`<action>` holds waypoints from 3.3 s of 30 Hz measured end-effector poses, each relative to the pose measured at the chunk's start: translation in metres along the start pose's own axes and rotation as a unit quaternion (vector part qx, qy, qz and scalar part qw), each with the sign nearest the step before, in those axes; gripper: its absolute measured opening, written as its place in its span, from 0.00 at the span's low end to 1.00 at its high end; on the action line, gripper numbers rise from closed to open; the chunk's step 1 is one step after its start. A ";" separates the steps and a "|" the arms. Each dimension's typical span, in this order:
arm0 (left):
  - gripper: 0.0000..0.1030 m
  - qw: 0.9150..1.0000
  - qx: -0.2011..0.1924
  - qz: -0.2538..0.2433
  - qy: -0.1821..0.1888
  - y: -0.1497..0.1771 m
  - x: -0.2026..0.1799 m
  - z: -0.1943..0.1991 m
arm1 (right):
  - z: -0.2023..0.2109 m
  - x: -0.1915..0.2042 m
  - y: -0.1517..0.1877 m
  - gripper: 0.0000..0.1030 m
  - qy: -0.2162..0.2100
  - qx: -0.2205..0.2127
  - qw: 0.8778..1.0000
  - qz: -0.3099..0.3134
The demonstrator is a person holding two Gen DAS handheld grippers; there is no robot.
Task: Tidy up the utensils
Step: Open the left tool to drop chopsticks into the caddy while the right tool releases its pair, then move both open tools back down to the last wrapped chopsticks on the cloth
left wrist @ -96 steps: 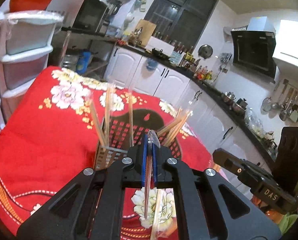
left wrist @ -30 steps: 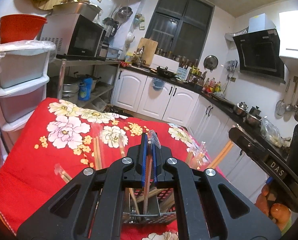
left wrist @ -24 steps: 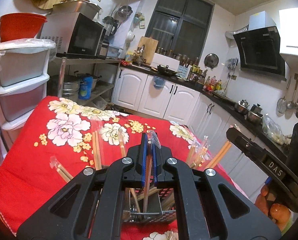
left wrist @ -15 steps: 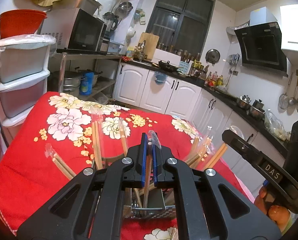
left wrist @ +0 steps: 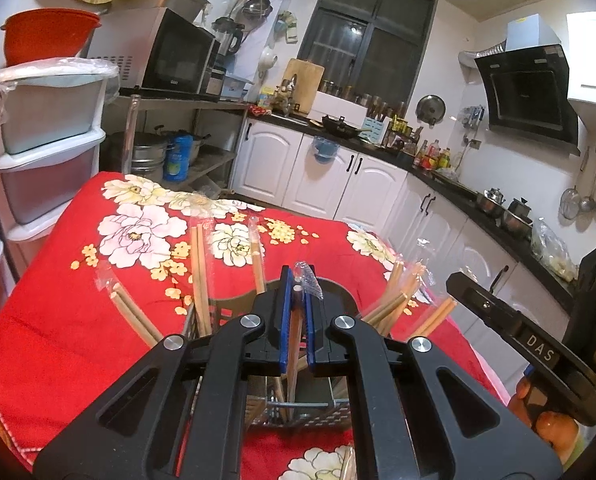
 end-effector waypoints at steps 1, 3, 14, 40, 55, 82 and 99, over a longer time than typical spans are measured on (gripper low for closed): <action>0.03 1.000 0.001 0.002 -0.001 0.002 0.001 0.001 | 0.001 -0.001 0.000 0.17 0.001 0.001 1.000 -0.001; 0.06 1.000 0.003 0.004 -0.003 0.004 0.003 0.002 | 0.002 -0.001 0.002 0.17 0.001 0.002 1.000 -0.001; 0.29 1.000 0.007 0.016 -0.011 0.008 0.008 0.014 | 0.011 -0.003 0.006 0.29 0.003 0.009 1.000 -0.003; 0.83 1.000 0.008 0.020 -0.014 0.029 0.022 0.057 | 0.048 0.005 0.031 0.55 0.007 0.023 1.000 0.014; 0.89 0.999 0.024 0.020 -0.017 0.053 0.029 0.066 | 0.062 0.009 0.052 0.61 0.011 0.047 0.999 0.025; 0.89 0.994 0.107 -0.019 0.005 0.116 0.008 0.045 | 0.068 -0.027 0.122 0.61 0.063 0.144 0.987 0.040; 0.88 0.981 0.184 -0.066 0.022 0.164 -0.024 0.003 | 0.063 -0.063 0.153 0.61 0.086 0.195 0.977 0.019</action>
Point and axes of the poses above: each gripper's, at about its wrist camera, not at the fingertips, and z roughly against the way its jaws point, x to its left, y to its underside, the point moved 7 cm from there along -z, roughly the way its jaws point, and after that the axes turned 3 degrees about -y, right-handed, at the moved point
